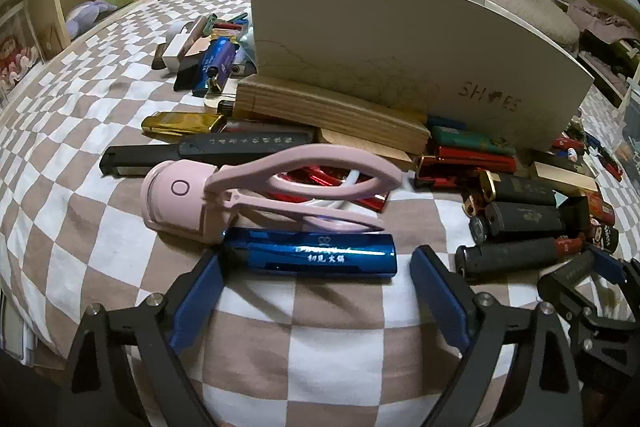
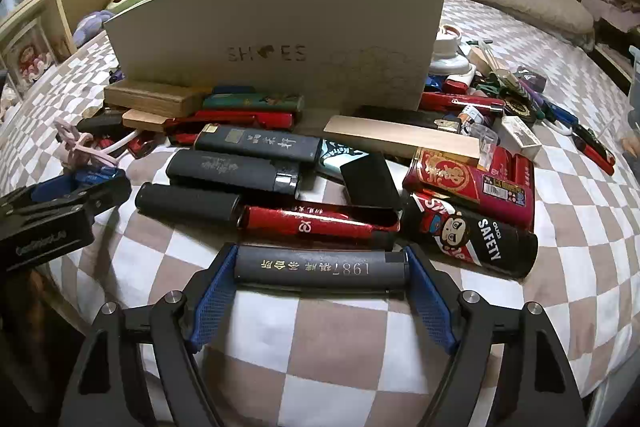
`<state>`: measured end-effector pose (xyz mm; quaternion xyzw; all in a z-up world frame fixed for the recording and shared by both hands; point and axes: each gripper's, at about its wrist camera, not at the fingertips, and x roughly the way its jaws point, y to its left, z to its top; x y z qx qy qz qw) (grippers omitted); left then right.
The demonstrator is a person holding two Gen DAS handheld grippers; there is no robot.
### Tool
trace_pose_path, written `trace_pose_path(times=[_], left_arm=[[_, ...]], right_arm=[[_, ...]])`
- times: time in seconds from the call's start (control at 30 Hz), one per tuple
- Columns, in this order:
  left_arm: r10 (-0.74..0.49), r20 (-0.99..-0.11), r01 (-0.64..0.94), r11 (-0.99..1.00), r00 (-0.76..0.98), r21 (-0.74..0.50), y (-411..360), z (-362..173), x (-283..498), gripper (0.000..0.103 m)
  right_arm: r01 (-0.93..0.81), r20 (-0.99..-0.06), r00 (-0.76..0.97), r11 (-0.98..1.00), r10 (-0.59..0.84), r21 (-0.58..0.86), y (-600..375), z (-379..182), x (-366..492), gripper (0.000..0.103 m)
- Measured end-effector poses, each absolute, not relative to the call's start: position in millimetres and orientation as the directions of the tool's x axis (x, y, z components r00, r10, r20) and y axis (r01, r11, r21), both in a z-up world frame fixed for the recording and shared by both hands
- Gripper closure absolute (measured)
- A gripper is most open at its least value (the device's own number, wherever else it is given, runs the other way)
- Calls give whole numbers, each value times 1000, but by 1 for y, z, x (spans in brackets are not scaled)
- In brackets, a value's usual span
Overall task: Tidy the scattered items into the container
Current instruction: 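Lift the blue lighter and black lighter over the white box with both tools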
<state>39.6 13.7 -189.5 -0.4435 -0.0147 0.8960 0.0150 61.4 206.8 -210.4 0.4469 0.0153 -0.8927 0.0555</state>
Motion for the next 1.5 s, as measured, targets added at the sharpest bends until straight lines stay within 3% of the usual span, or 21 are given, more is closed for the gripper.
trace_pose_path(times=[0.4,0.5,0.57,1.0,1.5], left_arm=[[33,-790,-41,-999,-612,-11,7,-192,31,6],[21,-787,-43,-999,-616,7,7,-192,33,11],[23,-785,-49,-999,-619,9,8,-191,35,20],[13,-784,-60,-998,-620,30,12,-188,51,21],[86,-759,-78,-996,-645,-47,14,-160,56,21]], right_arm=[[118,-791,-601,-992,-112,51,211,-211,70,22],[117,-791,-601,-992,-113,53,211,-211,70,22],[118,-791,-601,-992,-114,53,211,-211,70,22],[116,-785,-608,-992,-115,55,210,-209,80,22],[122,-757,-639,-990,-138,78,210,-182,79,22]])
